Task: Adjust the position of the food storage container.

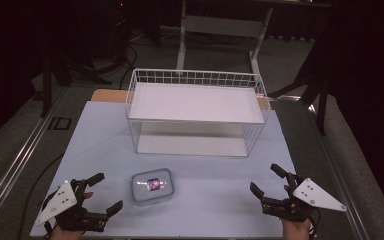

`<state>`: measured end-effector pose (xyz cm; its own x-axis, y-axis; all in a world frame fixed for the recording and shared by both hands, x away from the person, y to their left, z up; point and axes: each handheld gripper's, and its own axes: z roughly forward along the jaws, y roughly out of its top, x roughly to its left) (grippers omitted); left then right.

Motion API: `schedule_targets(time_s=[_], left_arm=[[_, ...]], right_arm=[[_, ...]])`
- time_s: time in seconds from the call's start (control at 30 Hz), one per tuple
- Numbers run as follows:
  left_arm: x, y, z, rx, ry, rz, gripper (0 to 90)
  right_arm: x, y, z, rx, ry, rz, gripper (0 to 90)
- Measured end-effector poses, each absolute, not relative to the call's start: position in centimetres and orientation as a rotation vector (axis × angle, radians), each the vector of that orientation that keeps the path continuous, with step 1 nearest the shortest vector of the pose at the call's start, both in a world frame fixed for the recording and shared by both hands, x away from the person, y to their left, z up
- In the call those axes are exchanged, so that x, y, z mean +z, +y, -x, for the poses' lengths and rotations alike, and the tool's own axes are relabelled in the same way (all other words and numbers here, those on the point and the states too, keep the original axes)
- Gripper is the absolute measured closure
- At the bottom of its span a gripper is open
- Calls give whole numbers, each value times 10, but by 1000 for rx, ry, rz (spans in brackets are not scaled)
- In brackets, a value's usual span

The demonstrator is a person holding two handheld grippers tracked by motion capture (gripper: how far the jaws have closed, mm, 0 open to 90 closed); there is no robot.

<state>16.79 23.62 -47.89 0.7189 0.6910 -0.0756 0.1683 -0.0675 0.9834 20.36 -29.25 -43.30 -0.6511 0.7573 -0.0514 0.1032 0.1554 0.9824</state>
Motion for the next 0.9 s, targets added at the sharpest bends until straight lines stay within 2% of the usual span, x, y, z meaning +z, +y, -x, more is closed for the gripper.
schedule_targets(time_s=[0.13, 0.37, 0.6, 0.63, 0.7, 0.77, 0.8, 0.87, 0.9], left_arm=[[-474, 231, -166, 514, 703, -1634, 14], [-460, 225, -163, 442, 724, -1627, 14], [-451, 239, -168, 399, 728, -1694, 25], [-450, 242, -169, 398, 723, -1689, 66], [-450, 247, -171, 399, 727, -1703, 90], [-451, 250, -172, 401, 711, -1712, 213], [-453, 251, -174, 391, 718, -1726, 235], [-458, 253, -177, 379, 718, -1758, 386], [-462, 254, -179, 352, 719, -1785, 415]], right_arm=[[-431, -292, -202, 1553, 1878, -825, 130], [-424, -291, -197, 1560, 1830, -829, 126], [-420, -288, -193, 1577, 1819, -810, 126], [-419, -286, -192, 1580, 1821, -803, 126], [-419, -284, -192, 1579, 1818, -797, 126], [-418, -283, -192, 1585, 1824, -789, 126], [-419, -283, -192, 1587, 1821, -789, 127], [-419, -282, -192, 1588, 1830, -789, 127], [-420, -282, -193, 1591, 1830, -794, 127]])
